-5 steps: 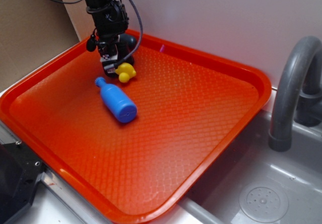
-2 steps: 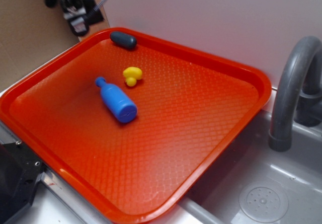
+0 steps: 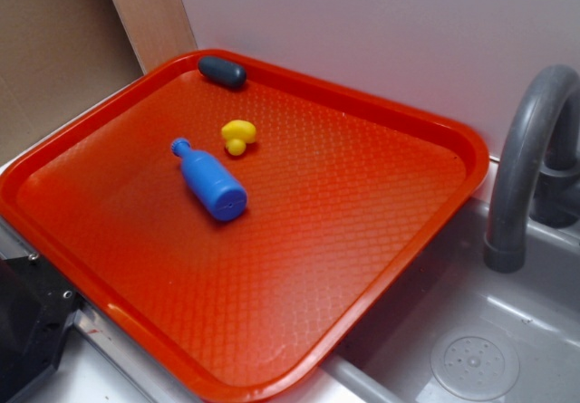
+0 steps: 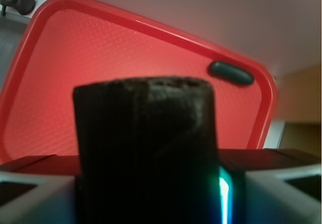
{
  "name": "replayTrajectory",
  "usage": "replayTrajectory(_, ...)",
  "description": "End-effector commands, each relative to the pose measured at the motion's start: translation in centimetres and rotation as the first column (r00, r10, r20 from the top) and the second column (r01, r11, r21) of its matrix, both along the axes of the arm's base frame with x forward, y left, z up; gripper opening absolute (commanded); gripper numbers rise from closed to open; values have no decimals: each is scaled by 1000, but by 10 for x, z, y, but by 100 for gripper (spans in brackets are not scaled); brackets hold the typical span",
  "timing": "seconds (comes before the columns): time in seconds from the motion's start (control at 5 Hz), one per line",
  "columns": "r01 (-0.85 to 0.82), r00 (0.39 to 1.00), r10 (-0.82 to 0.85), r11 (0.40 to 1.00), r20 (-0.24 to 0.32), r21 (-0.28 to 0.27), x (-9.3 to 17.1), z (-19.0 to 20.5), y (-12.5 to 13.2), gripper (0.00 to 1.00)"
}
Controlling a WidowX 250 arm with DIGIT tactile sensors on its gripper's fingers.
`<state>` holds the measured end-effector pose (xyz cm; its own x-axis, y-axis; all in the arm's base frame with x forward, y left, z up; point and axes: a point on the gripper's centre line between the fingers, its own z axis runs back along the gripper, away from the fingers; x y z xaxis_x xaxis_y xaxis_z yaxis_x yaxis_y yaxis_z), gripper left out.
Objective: Grab the black box.
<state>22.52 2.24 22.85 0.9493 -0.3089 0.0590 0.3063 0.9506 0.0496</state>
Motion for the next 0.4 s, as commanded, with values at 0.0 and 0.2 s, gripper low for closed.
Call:
replayTrajectory(0.0,-107,994,107,994,1,14,-11,23,-17,0)
replayTrajectory(0.2,-154,988,155,988,-25,30,-22,22,-19,0)
